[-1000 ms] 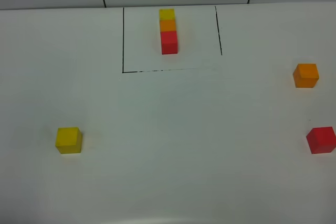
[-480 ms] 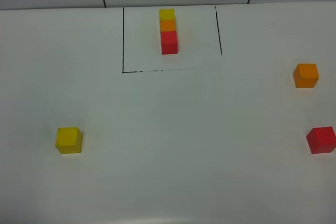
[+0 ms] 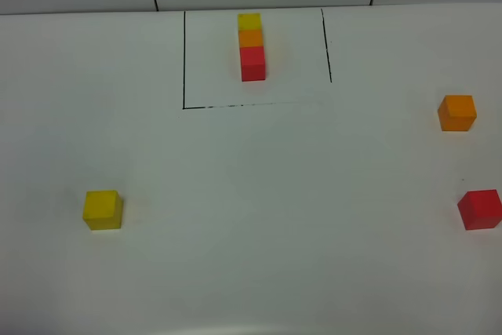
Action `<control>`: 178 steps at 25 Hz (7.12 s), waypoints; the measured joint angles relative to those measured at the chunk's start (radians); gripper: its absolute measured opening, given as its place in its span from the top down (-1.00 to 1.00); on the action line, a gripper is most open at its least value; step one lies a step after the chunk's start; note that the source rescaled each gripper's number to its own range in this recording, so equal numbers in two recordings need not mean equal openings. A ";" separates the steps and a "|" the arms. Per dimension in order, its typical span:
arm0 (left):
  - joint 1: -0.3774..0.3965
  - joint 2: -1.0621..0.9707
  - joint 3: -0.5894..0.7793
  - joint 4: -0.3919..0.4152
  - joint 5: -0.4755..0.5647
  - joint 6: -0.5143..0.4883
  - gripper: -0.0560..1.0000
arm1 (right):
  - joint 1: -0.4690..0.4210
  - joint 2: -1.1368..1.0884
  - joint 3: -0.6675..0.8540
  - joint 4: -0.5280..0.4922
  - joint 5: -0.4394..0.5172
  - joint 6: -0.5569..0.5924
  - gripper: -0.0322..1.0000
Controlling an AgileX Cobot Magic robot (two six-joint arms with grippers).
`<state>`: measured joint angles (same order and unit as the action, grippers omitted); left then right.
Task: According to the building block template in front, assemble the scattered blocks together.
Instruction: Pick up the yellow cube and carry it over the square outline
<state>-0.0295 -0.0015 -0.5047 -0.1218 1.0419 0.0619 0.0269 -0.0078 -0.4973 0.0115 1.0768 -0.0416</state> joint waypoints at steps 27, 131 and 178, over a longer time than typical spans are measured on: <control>0.000 0.035 0.000 -0.003 0.004 -0.003 -0.57 | 0.000 0.000 0.000 0.000 0.000 0.000 -0.92; -0.274 1.817 -0.529 0.148 -0.416 -0.014 0.87 | 0.000 0.000 0.000 0.001 0.000 0.004 -0.76; -0.589 2.432 -1.466 0.115 -0.043 0.989 0.87 | 0.000 0.000 0.000 0.001 0.000 0.005 -0.71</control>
<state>-0.6188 2.4307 -1.9706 -0.0072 0.9984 1.0506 0.0269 -0.0078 -0.4973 0.0125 1.0768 -0.0370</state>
